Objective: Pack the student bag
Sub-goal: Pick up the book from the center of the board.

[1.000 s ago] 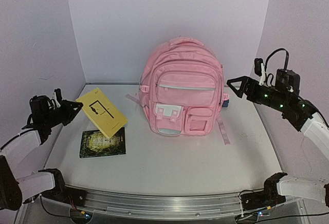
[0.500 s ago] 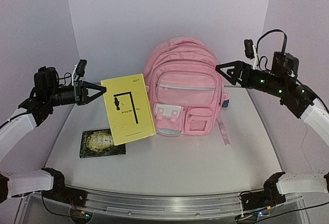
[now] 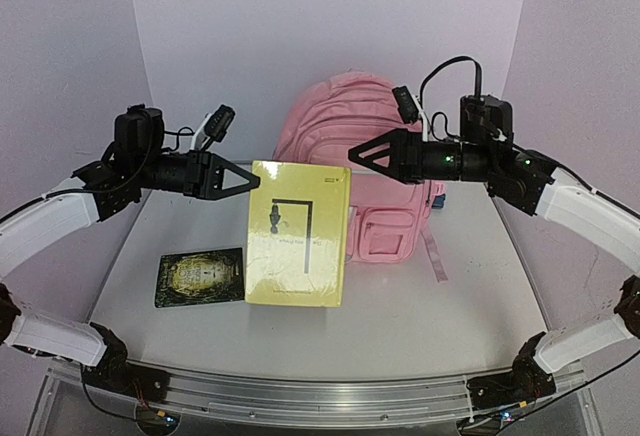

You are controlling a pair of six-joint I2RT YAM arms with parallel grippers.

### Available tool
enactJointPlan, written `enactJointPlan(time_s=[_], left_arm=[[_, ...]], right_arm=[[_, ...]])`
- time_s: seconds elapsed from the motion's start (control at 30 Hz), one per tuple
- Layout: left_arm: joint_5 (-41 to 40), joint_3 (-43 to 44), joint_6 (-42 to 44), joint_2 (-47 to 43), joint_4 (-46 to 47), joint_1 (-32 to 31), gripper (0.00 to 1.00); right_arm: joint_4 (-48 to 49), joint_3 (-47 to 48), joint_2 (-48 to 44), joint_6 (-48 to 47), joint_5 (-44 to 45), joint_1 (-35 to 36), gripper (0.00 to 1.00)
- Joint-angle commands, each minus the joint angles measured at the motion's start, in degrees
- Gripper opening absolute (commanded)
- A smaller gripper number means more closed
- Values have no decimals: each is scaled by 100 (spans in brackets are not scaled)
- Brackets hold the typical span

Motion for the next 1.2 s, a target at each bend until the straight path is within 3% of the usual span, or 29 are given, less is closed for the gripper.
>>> enactJointPlan(time_s=[0.0,0.27,0.47,0.57,0.63,0.73,0.87,0.9,1.0,1.07,1.17], left_arm=[[258,509,-160,132,1140,-196,0],[465,503,-656,474,2050,-217,0],[263,600,-522,535,1863,-217,0],[58,628,-442,606,1725,-218,0],[-34,610,-463,675,1767,-222,0],[-54,652,-572,801,1919,-229,0],[-72,926,-483,1071,1703,-267,2],[-131,1062,-338,1124,1446,-269,12],[-750,1524,441,1221,494,-274,55],[-1245,1890,846,1319,-49,-275,76],[-1802,2379,1445,1591,-665,-270,87]], right_arm=[[497,-123,8,228,-331,23,91],[832,-491,165,282,-876,63,77],[1592,-685,-57,593,-1430,109,56],[1842,-724,-181,706,-1615,110,37],[1850,-737,-252,696,-1551,110,20],[1859,-757,-369,637,-1316,110,4],[1859,-765,-672,446,-390,110,0],[1827,-731,-778,376,-10,110,0],[1415,-438,-1134,-135,1077,102,0],[1055,-42,-1252,-518,1794,98,0],[580,591,-1258,-1107,2708,90,0]])
